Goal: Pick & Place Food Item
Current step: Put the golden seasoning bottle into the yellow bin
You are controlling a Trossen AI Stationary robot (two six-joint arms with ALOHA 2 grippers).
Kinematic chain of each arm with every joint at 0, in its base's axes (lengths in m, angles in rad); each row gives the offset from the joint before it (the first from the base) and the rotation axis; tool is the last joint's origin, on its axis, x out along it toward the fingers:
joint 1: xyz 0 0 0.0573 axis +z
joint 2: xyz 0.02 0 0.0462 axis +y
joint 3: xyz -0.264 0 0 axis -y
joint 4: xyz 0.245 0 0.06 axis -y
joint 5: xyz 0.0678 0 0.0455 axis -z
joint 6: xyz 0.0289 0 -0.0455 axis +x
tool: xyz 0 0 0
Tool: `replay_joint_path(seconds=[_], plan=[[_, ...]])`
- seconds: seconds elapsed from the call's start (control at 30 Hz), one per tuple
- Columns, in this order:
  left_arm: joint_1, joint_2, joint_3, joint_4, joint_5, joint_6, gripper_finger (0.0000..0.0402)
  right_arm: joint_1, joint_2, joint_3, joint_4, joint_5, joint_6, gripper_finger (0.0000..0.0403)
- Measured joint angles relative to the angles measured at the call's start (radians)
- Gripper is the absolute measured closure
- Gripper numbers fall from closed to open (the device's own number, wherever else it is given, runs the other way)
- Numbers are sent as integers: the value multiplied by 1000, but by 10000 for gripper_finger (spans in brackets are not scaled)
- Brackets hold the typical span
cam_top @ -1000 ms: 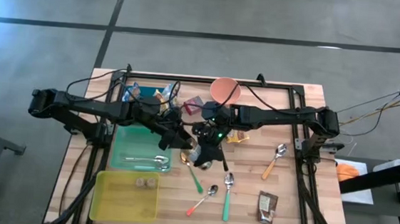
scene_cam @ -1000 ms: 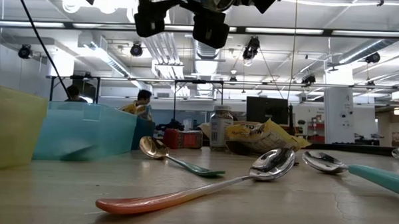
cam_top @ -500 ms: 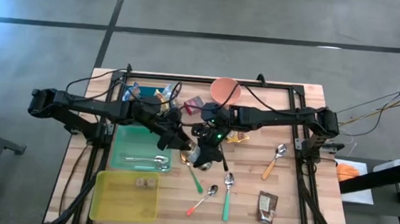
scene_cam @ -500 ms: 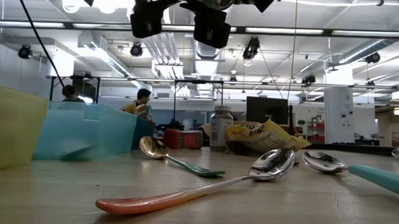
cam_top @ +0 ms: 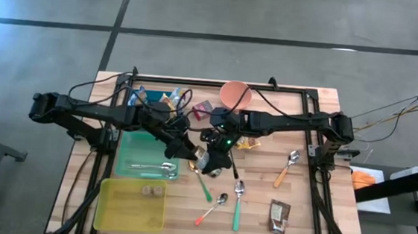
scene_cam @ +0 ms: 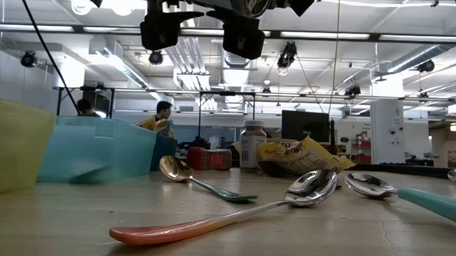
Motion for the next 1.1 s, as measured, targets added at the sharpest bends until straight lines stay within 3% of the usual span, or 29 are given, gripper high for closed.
replay_joint_path(seconds=[0.6, 0.7, 0.87, 1.1], plan=[[0, 2, -3, 15, -56, 27, 51, -4, 14, 5, 19, 25, 19, 133], [0, 3, -3, 8, -56, 33, 66, -4, 21, 5, 24, 17, 24, 133], [0, 2, -3, 13, -53, 41, 125, -4, 24, 5, 30, 17, 25, 133], [0, 2, -3, 13, -53, 32, 127, -4, 25, 5, 31, 21, 21, 133]])
